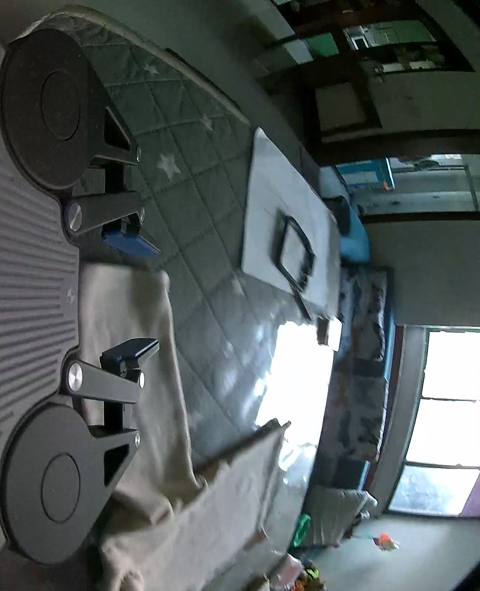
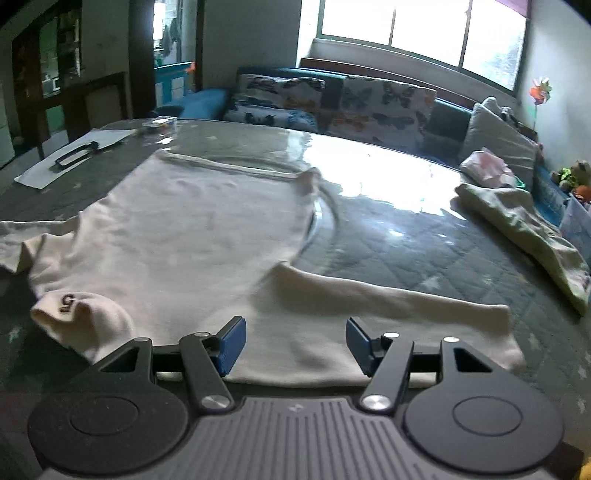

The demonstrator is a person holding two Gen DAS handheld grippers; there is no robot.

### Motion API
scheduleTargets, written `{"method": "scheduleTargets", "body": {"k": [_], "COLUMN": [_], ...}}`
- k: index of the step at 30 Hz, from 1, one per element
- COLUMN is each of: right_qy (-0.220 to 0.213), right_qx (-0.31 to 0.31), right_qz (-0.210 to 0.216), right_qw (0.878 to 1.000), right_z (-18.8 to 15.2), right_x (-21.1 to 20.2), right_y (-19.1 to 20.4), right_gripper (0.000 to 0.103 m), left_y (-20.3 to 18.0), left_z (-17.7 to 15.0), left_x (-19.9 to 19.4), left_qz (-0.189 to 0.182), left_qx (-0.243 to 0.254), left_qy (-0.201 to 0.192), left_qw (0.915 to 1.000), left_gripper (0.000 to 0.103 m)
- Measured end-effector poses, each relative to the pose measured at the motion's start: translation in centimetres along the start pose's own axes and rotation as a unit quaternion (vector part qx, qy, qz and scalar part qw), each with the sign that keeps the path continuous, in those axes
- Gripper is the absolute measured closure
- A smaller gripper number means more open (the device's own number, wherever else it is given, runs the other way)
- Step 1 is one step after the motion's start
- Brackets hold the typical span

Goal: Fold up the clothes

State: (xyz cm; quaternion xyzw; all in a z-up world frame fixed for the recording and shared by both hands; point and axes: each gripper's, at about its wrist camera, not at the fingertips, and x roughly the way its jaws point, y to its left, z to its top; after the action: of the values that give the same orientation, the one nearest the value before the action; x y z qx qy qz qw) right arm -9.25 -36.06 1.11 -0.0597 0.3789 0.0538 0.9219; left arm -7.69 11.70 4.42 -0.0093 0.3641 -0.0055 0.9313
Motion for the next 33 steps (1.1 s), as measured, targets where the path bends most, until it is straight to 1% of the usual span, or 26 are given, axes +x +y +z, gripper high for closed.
{"method": "scheduleTargets", "body": {"k": [1,3,4,6,7,9,10,11,15,19,22,26,29,31,33], "right_qy": [0.000,0.001,0.001,0.005,0.005,0.008,0.008,0.009,0.019,0.024,0.028,0.031,0.036,0.034,0.026], "right_qx": [-0.002,-0.007,-0.009,-0.016,-0.017,-0.017,-0.016,-0.016,-0.012,-0.013,-0.011,-0.009,-0.018,-0.025,-0.029], "right_qz": [0.003,0.009,0.012,0.013,0.013,0.013,0.012,0.012,0.009,0.008,0.008,0.010,0.009,0.010,0.019], "right_qw": [1.000,1.000,1.000,1.000,1.000,1.000,1.000,1.000,1.000,1.000,1.000,0.999,0.999,0.999,0.999], "right_z": [0.0,0.1,0.2,0.2,0.2,0.1,0.1,0.1,-0.2,-0.5,-0.7,-0.9,-0.5,0.0,0.8], "right_x": [0.1,0.3,0.4,0.6,0.7,0.9,0.9,1.0,1.4,1.7,1.8,1.9,1.8,1.4,0.8], "right_y": [0.4,1.2,1.5,2.0,2.1,2.3,2.3,2.3,2.1,2.0,1.9,1.8,1.8,2.0,2.4], "right_gripper": [0.041,0.038,0.037,0.037,0.037,0.037,0.037,0.037,0.037,0.036,0.036,0.036,0.036,0.036,0.036], "left_y": [0.1,0.2,0.1,0.1,0.0,0.1,0.2,0.2,0.3,0.1,-0.1,0.0,0.3,0.6,0.9], "left_z": [-0.2,-0.6,-0.8,-1.2,-1.3,-1.2,-1.2,-0.9,0.4,2.1,2.6,2.3,2.1,2.3,2.6], "left_x": [0.3,0.9,1.2,1.5,1.4,1.7,1.9,2.2,2.4,3.1,4.8,7.0,7.3,7.4,7.2], "left_qz": [-0.005,-0.015,-0.014,-0.014,-0.014,-0.014,-0.015,-0.007,0.017,0.045,0.063,0.068,0.070,0.076,0.090], "left_qx": [0.000,0.001,0.003,0.004,0.007,0.009,0.010,0.017,0.045,0.081,0.106,0.119,0.117,0.110,0.112], "left_qy": [0.005,0.015,0.019,0.018,0.015,0.012,0.010,0.004,-0.026,-0.057,-0.058,-0.035,-0.031,-0.029,-0.031], "left_qw": [1.0000,0.9998,0.9997,0.9997,0.9998,0.9998,0.9998,0.9998,0.9985,0.9941,0.9906,0.9900,0.9902,0.9906,0.9891], "left_gripper": [0.052,0.052,0.055,0.059,0.072,0.090,0.093,0.094,0.094,0.094,0.094,0.094,0.088,0.075,0.074]}}
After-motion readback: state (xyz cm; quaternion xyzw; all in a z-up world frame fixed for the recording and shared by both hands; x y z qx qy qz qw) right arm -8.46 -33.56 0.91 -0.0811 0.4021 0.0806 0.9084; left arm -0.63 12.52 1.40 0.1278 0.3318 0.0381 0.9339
